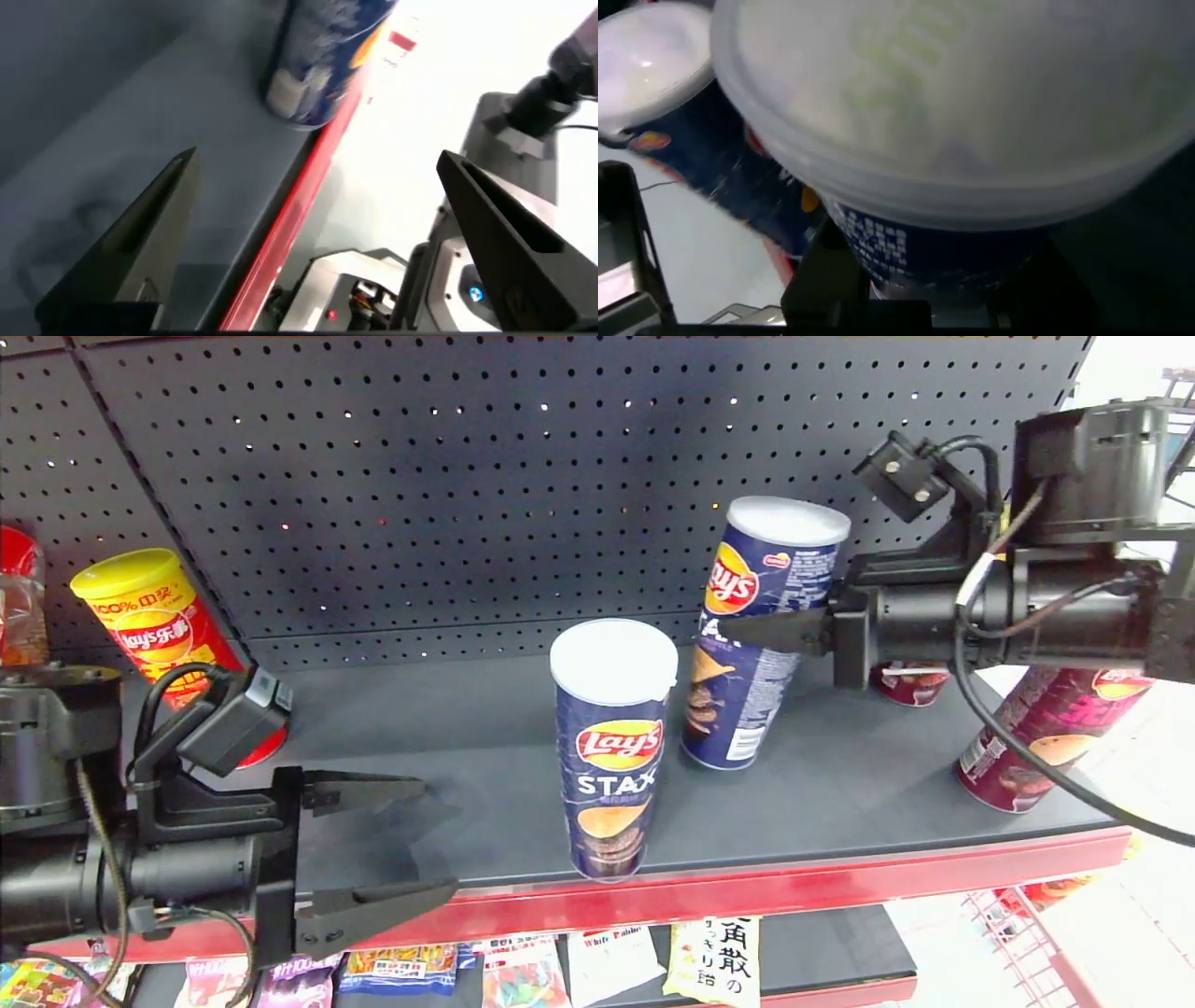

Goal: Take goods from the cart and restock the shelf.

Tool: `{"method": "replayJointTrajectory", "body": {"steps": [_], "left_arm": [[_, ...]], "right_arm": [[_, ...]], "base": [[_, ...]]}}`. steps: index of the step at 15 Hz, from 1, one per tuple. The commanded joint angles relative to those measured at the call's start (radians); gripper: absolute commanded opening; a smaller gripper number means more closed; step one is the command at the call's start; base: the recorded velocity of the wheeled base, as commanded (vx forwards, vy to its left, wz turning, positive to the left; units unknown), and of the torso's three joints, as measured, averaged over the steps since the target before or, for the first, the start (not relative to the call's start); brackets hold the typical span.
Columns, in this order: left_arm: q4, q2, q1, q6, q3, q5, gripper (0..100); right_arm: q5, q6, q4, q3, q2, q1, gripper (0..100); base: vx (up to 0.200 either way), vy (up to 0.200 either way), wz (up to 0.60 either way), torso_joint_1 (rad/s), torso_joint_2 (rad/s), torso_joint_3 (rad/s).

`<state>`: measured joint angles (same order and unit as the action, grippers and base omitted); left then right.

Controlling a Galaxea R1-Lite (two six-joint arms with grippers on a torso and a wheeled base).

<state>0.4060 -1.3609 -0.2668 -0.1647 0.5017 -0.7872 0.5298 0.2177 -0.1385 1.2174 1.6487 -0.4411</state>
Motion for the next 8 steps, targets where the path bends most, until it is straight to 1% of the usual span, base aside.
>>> {"method": "replayJointTrajectory", "body": {"steps": [1, 2, 3, 5, 8], "left_arm": [[0.002, 0.046, 0.075, 0.001, -0.023, 0.002, 100], [0.002, 0.054, 0.103, 0.001, -0.022, 0.0, 100], [0.002, 0.055, 0.104, 0.001, -0.022, 0.0, 100], [0.001, 0.066, 0.109, 0.001, -0.022, 0.002, 100], [0.001, 0.066, 0.109, 0.001, -0.02, 0.003, 100]], "right_arm": [[0.004, 0.0, 0.0, 0.113, 0.152, -0.011, 0], [0.006, 0.0, 0.002, 0.145, 0.183, -0.013, 0], [0.007, 0.0, 0.002, 0.146, 0.184, -0.015, 0], [0.009, 0.0, 0.002, 0.228, 0.261, -0.031, 0], [0.009, 0.0, 0.002, 0.312, 0.322, -0.039, 0]], "base": [[0.0, 0.0, 0.0, 0.0, 0.0, 0.0], [0.0, 0.0, 0.0, 0.0, 0.0, 0.0], [0.0, 0.0, 0.0, 0.0, 0.0, 0.0], [0.0, 0.0, 0.0, 0.0, 0.0, 0.0], [0.0, 0.0, 0.0, 0.0, 0.0, 0.0]]}}
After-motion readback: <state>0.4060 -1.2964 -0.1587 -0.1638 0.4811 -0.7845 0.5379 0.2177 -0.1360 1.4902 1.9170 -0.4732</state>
